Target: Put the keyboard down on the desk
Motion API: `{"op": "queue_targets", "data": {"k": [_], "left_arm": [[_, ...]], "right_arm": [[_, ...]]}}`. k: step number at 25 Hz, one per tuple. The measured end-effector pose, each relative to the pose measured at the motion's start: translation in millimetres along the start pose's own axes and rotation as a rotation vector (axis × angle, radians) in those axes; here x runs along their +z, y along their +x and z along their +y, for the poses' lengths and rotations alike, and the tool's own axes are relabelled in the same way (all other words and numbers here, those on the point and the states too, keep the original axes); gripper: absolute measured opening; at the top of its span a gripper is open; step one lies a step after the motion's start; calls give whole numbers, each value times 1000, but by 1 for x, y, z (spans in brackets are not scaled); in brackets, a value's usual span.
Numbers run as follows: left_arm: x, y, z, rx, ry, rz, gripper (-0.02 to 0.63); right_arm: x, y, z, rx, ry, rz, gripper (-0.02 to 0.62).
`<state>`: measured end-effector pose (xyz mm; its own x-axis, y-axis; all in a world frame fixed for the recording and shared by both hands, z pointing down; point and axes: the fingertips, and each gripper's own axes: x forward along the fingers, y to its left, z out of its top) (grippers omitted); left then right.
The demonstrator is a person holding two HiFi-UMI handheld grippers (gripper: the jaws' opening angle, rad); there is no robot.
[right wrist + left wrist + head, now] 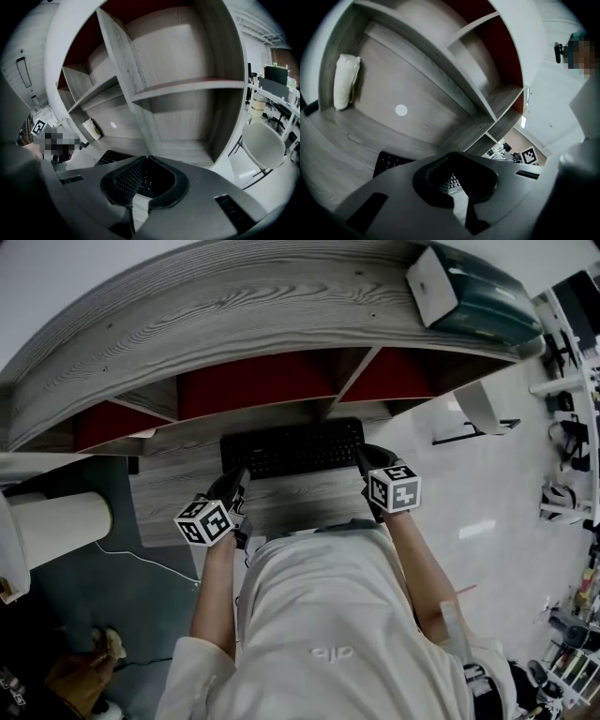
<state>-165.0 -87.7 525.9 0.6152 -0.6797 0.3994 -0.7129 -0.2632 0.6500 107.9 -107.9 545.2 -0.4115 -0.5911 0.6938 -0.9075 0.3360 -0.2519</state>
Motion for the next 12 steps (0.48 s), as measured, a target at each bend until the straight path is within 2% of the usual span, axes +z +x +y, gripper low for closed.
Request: {"op": "queue_targets", "data": {"k": [5, 12], "left_arm": [[38, -15, -42, -34, 239, -28, 15], [94, -40, -101, -92, 434, -166, 15]], "right_arm": [[39, -33, 31, 11, -100, -129, 43], [95, -83, 74, 73, -205, -333, 43]]}}
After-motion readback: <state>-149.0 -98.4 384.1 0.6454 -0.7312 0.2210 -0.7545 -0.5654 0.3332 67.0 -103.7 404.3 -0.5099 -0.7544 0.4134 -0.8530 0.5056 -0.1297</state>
